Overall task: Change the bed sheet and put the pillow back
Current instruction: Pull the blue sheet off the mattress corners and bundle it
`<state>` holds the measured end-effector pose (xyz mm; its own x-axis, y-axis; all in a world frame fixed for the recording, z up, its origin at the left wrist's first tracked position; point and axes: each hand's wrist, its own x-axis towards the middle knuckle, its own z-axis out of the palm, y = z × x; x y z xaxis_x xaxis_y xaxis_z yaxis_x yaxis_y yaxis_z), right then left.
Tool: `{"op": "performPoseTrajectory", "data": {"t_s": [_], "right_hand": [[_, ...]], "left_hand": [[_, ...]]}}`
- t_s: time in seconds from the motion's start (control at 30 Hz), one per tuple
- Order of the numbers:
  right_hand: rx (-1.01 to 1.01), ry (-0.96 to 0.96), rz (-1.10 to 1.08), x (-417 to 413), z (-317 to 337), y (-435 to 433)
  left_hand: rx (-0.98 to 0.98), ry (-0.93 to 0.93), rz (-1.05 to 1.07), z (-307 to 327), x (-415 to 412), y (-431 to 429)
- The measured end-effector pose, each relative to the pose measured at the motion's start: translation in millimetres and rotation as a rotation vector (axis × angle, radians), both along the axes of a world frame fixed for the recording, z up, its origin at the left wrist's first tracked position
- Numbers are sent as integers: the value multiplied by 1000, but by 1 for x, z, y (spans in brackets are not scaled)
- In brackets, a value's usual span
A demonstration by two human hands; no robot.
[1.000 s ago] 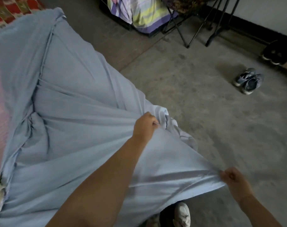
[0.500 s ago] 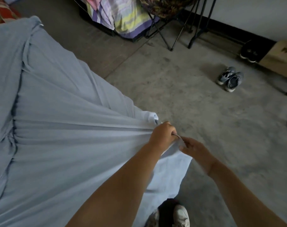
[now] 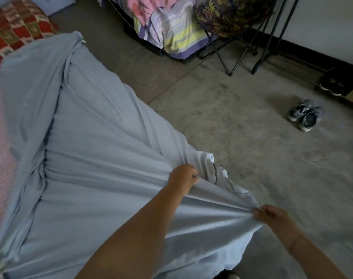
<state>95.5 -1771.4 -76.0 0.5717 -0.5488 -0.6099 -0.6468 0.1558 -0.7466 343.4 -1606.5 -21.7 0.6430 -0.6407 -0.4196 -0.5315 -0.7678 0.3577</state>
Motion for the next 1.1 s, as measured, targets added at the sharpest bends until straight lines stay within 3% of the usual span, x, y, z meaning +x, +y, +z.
{"op": "performPoseTrajectory", "data": {"t_s": [0.27, 0.4, 0.6, 0.73, 0.87, 1.1], "right_hand": [[-74, -25, 96, 58, 39, -19], [-94, -48, 247, 92, 57, -43], [34, -95, 491, 141, 85, -82], [98, -114, 622, 177, 96, -95], [238, -136, 602, 223, 95, -83], [378, -139, 708, 326, 97, -57]], "left_hand": [[-252, 30, 235, -18, -11, -6], [-306, -34, 562, -11, -14, -16], [-351, -128, 1060, 0, -32, -31], [-332, -151, 1260, 0, -40, -43], [-330, -263, 1335, 0, -30, -48], [-89, -281, 1458, -7, 35, -46]]}}
